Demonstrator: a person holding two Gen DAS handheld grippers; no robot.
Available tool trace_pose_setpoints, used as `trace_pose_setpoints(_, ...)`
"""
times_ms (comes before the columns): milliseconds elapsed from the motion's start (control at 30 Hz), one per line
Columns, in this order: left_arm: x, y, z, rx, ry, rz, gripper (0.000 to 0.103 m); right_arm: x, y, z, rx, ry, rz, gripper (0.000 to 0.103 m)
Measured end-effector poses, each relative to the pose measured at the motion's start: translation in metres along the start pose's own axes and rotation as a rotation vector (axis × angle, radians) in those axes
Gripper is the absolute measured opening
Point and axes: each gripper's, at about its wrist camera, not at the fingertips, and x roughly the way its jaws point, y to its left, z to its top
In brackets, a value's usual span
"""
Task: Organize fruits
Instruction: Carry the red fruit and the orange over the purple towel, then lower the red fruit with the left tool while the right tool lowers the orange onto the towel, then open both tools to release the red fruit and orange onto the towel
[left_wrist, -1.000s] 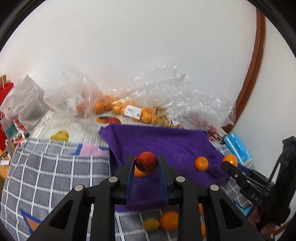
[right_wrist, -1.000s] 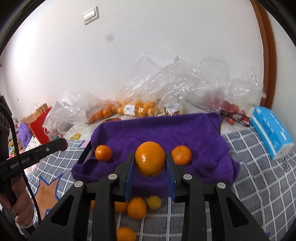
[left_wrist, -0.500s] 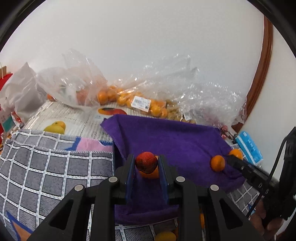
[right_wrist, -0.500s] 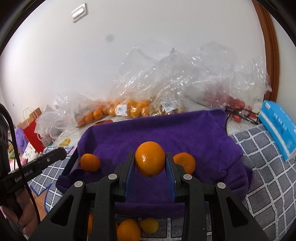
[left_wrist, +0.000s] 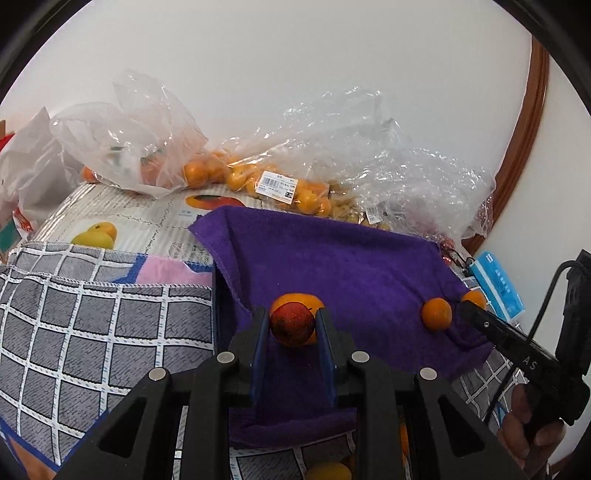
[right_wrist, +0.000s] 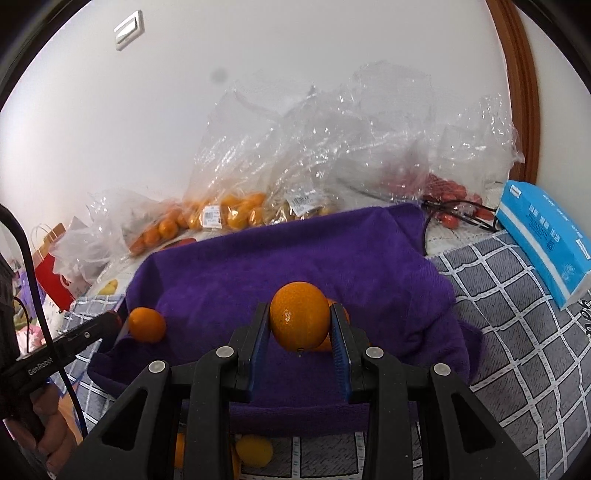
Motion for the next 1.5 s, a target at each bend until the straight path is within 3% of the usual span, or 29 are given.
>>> trace_pose_setpoints(467, 0.007, 0.001, 0.001, -0.01, 0.038, -0.027, 0.024, 0.022, 0.01, -0.011, -0.036, 0.077, 0.0, 0.032)
trace_pose_setpoints(733, 0.012, 0.0, -0.002, -0.016, 0.079, -0.063, 0.024, 0.022, 0.009, -0.011, -0.04, 0.074, 0.003, 0.032)
trace_pose_setpoints(1367, 0.019, -0.006, -0.007, 0.016, 0.106, -0.038, 0.024, 0.02, 0.008, -0.011, -0.033, 0.057, -0.002, 0.033)
trace_pose_setpoints(1500, 0.019, -0.004, -0.006, 0.009, 0.104, -0.04, 0.024, 0.018, 0.005, -0.01, -0.019, 0.048, 0.001, 0.037)
